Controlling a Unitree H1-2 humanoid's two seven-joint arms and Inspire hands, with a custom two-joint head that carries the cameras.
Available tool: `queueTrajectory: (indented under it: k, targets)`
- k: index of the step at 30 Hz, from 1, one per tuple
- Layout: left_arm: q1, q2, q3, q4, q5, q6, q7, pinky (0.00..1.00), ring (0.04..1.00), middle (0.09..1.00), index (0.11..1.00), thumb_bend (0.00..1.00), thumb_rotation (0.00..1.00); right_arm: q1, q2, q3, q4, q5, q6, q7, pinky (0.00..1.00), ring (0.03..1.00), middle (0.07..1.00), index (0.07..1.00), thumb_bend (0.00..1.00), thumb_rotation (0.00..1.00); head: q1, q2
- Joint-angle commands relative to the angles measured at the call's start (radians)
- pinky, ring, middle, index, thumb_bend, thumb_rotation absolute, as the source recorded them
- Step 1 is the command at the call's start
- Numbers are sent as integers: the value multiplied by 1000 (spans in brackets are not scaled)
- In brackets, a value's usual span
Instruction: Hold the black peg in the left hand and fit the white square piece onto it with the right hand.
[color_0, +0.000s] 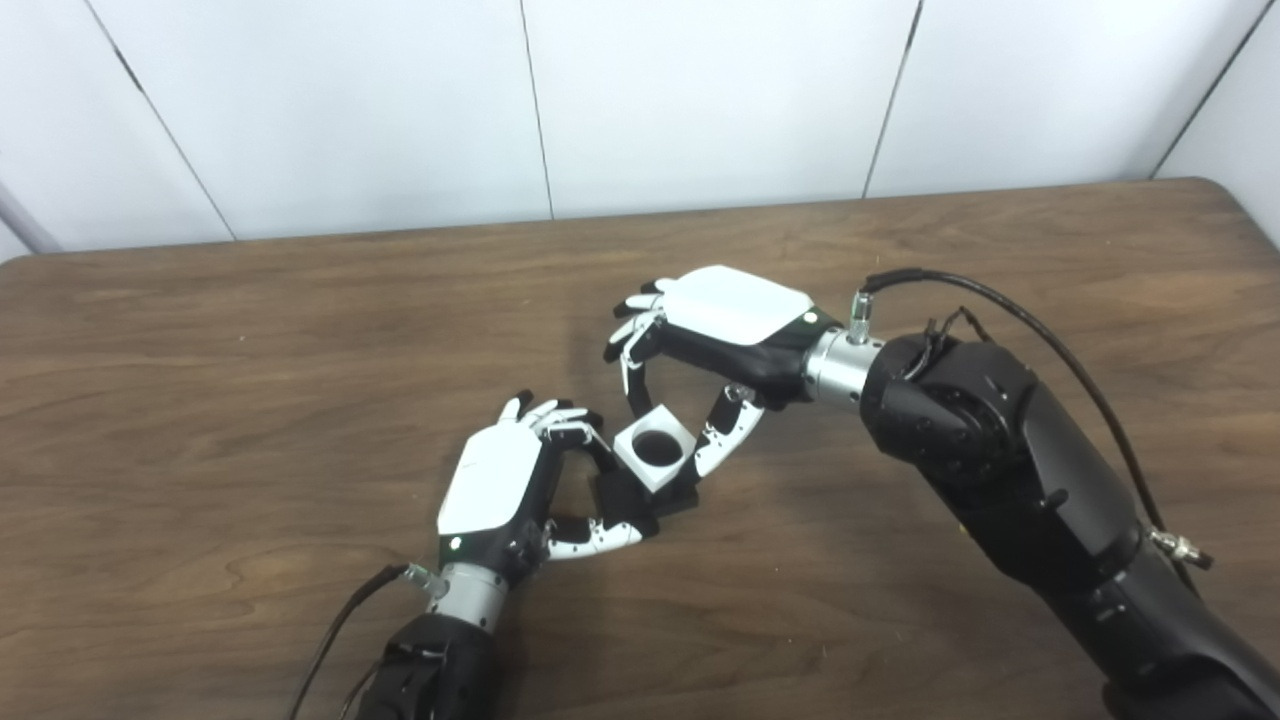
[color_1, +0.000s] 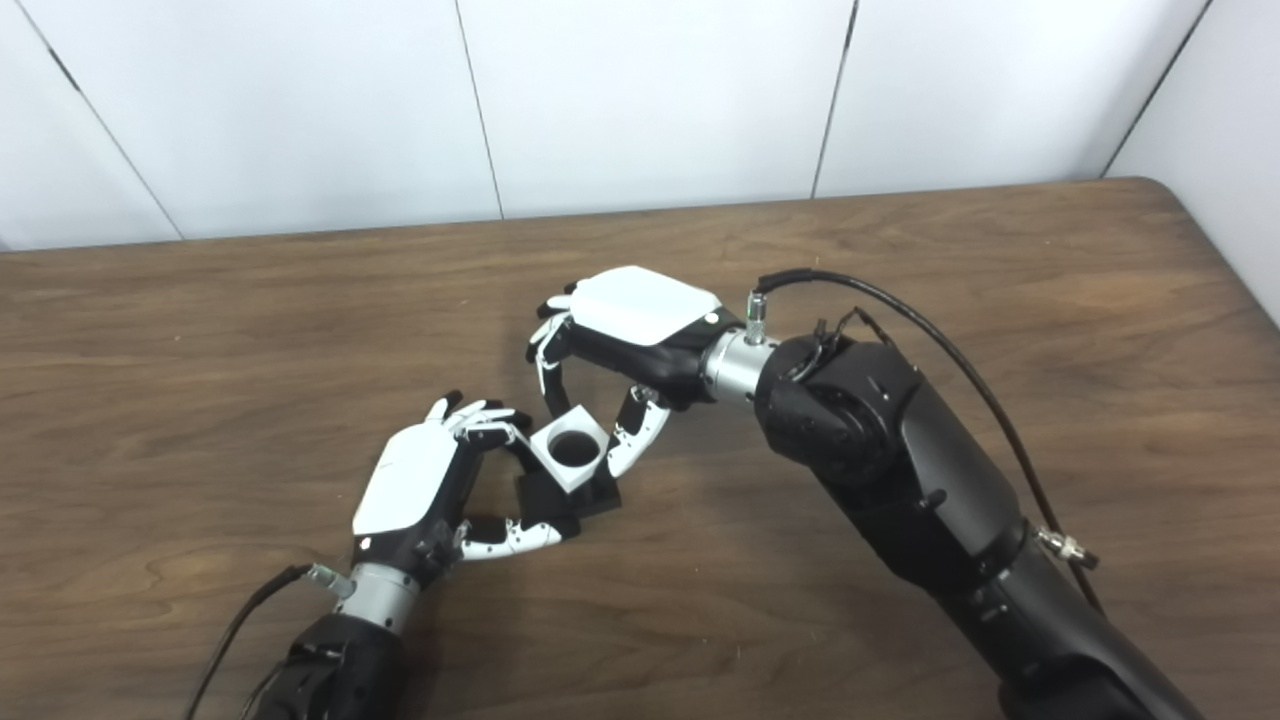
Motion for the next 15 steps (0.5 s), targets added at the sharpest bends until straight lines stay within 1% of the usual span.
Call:
queueTrajectory:
  k: [1,15]
  targets:
    - [0,-8,-17,22,-1,12,-39,1000,869,775,485,522,54,-23,-7,-9,-9,-1,-21,-22,975,931,805,484,523,133,-1,1]
    - [1,-5,-18,20,-1,11,-37,1000,871,777,485,522,54,-15,-1,-4,2,-4,-18,-23,970,936,810,484,521,135,-2,0]
